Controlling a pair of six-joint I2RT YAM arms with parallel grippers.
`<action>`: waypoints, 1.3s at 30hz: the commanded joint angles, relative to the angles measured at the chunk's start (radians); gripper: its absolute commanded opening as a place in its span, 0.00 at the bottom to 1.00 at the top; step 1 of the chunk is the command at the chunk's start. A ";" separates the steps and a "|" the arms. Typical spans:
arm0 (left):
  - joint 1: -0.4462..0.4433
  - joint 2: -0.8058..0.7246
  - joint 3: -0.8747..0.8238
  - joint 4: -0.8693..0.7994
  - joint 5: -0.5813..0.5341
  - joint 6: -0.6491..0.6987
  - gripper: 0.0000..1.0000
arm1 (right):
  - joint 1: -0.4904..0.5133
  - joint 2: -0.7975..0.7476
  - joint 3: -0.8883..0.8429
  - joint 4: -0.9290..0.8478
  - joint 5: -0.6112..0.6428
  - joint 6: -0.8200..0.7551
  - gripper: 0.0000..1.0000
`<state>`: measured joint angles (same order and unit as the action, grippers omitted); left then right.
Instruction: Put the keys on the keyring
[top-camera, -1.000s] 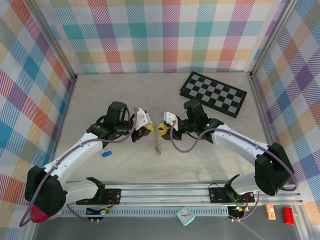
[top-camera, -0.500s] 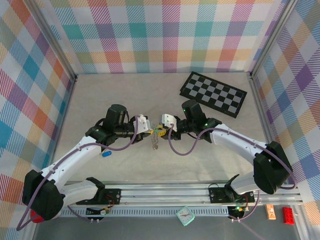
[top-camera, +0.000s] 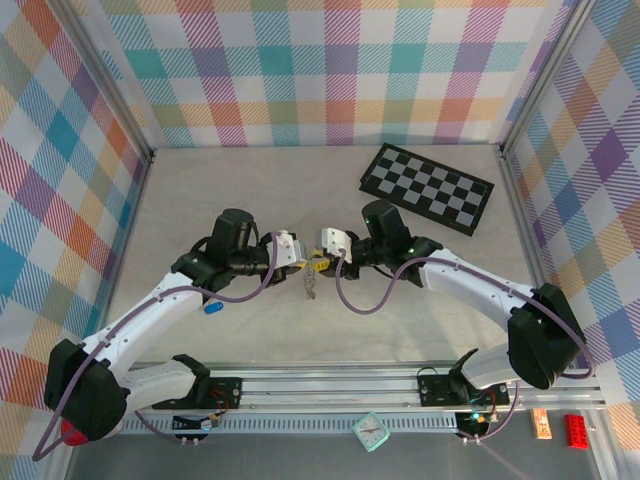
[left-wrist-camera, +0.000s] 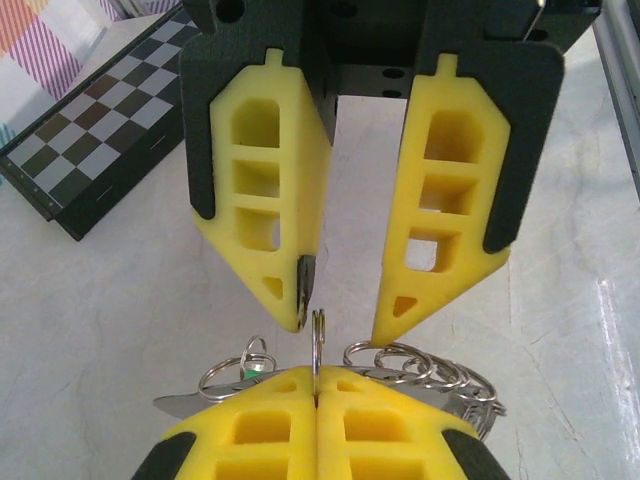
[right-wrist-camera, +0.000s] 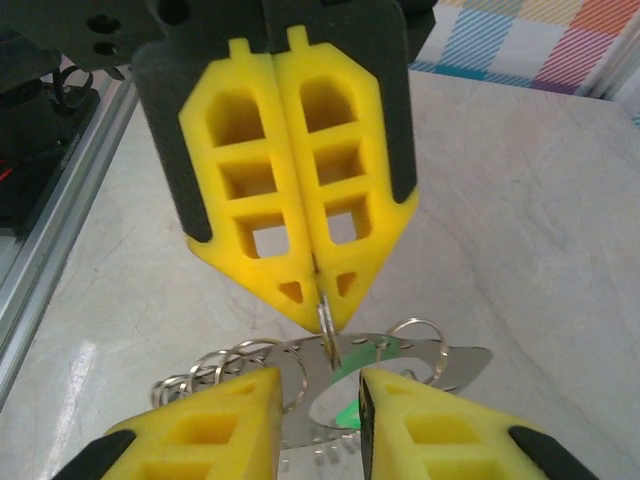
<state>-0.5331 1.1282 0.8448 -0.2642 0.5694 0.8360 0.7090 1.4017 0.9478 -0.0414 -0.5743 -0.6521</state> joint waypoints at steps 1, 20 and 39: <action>-0.011 -0.007 0.018 -0.002 0.002 0.029 0.00 | 0.008 -0.023 0.016 0.015 -0.043 -0.019 0.26; -0.016 0.020 0.049 -0.072 -0.009 0.037 0.00 | 0.012 0.014 0.027 0.037 -0.073 -0.004 0.21; -0.022 0.021 0.049 -0.057 -0.003 0.009 0.00 | 0.023 0.048 0.042 0.022 -0.086 -0.018 0.07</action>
<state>-0.5449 1.1526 0.8555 -0.3393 0.5465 0.8528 0.7235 1.4376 0.9577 -0.0238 -0.6212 -0.6601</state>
